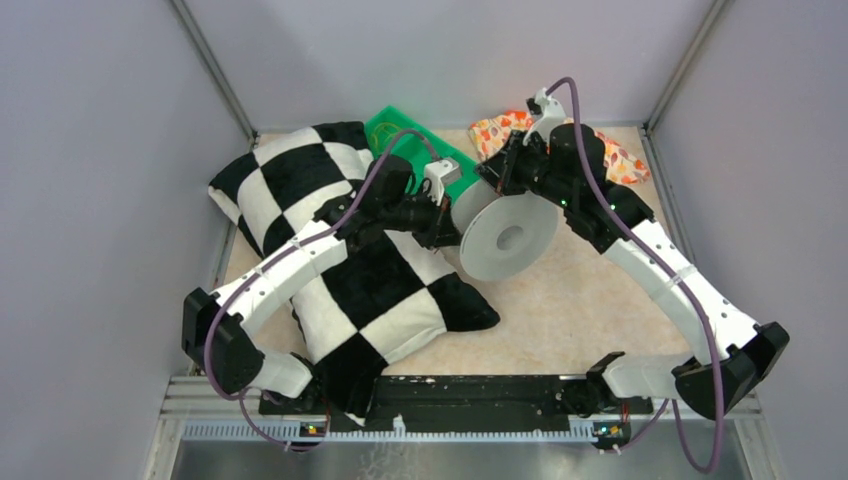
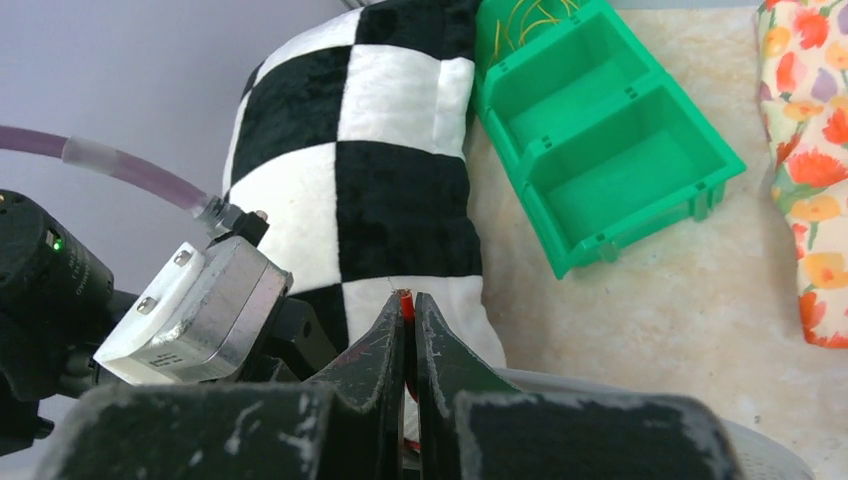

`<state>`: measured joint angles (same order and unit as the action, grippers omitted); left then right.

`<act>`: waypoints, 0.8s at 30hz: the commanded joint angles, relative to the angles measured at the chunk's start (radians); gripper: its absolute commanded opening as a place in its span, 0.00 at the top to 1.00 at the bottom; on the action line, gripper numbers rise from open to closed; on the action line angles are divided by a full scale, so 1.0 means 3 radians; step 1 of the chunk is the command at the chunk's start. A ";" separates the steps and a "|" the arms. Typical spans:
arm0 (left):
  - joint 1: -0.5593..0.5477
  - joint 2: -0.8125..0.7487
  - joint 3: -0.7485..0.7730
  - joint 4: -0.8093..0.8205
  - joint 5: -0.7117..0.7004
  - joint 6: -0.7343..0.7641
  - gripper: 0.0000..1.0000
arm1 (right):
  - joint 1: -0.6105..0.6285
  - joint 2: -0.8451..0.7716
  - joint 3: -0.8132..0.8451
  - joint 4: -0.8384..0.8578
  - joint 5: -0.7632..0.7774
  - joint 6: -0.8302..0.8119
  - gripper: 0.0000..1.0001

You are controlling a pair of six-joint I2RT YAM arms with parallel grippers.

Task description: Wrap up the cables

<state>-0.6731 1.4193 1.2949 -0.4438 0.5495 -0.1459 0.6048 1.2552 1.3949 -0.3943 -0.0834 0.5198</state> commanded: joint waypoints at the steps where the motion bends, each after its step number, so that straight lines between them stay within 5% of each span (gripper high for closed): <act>1: 0.0045 0.0060 0.0057 0.0372 -0.0103 -0.0283 1.00 | 0.0105 -0.0175 0.0077 0.0066 -0.0254 -0.0345 1.00; 9: 0.0054 0.0024 0.0151 0.0071 0.0266 0.0509 1.00 | 0.0105 -0.0855 -0.0650 0.0723 -0.1110 -0.1251 1.00; 17: 0.0054 -0.0197 0.0043 0.0070 0.0535 0.1378 1.00 | 0.0105 -0.0741 -0.0407 0.0034 -0.2196 -0.1663 1.00; 24: 0.0046 -0.0214 0.0087 0.0080 0.0816 0.1605 1.00 | 0.0106 -0.0493 -0.0325 -0.0169 -0.2430 -0.1568 1.00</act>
<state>-0.6624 1.3956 1.2953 -0.5224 0.7273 0.2935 0.6067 1.0748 1.2556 -0.4149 -0.6609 0.0452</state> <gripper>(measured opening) 0.041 0.014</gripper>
